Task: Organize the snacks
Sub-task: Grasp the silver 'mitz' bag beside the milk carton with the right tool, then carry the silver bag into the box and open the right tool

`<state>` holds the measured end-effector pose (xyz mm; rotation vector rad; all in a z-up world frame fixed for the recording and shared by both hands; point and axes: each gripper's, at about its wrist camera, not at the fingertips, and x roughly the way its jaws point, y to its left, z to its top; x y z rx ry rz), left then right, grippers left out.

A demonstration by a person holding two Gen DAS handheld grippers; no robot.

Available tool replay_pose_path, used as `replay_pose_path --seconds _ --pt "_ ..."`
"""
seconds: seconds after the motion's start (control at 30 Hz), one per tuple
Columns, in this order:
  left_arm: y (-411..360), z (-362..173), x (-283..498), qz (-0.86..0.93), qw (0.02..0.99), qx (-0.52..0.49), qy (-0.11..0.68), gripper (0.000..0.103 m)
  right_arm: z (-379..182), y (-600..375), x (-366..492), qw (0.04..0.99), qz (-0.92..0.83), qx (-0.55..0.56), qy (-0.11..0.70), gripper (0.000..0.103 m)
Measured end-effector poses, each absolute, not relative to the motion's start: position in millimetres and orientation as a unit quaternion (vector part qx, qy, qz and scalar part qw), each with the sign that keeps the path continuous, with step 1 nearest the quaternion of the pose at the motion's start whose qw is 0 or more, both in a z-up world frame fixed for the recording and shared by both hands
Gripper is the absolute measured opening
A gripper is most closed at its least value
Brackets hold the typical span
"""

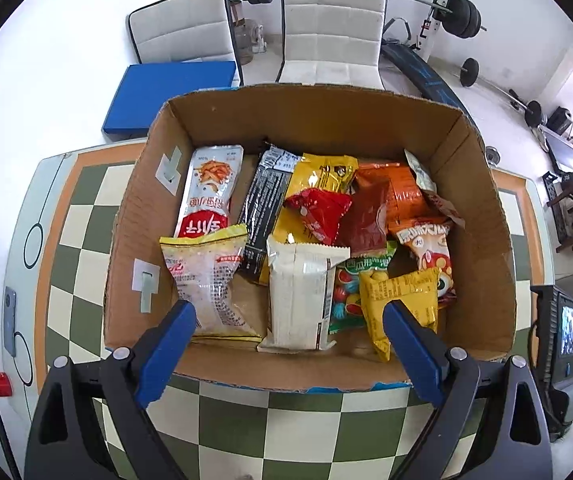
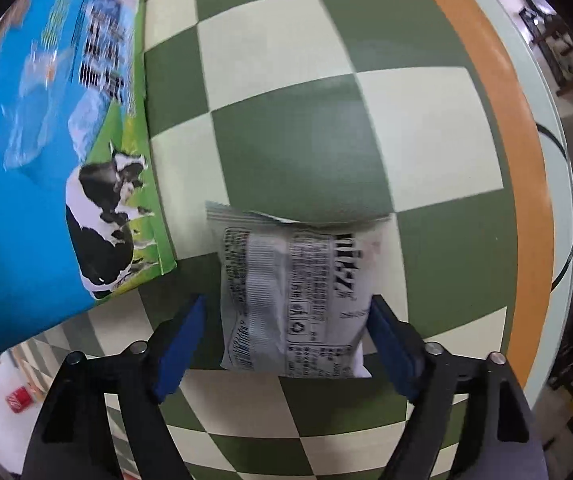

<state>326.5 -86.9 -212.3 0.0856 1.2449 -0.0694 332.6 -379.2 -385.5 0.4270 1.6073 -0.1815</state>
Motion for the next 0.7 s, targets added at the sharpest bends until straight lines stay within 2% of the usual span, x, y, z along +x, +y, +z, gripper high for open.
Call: replay_pose_path --seconds 0.17,0.23,0.43,0.7 --pt "-90.1 -214.0 321.1 -0.035 0.808 0.05 0.585 0.096 -383.9 -374.4 344.6 0.676 -0.095 0.155 0.714 0.084" --pt "-92.0 -214.6 318.1 -0.034 0.809 0.056 0.585 0.096 -383.5 -379.6 352.1 0.677 -0.101 0.153 0.713 0.076" --pt "-95.0 -222.6 305.3 -0.039 0.801 0.063 0.595 0.096 -382.5 -387.3 347.9 0.682 -0.098 0.151 0.708 0.075" --pt "-94.3 -224.1 279.5 -0.043 0.795 0.071 0.601 0.096 -325.7 -381.5 310.5 0.711 -0.06 0.198 0.672 0.075"
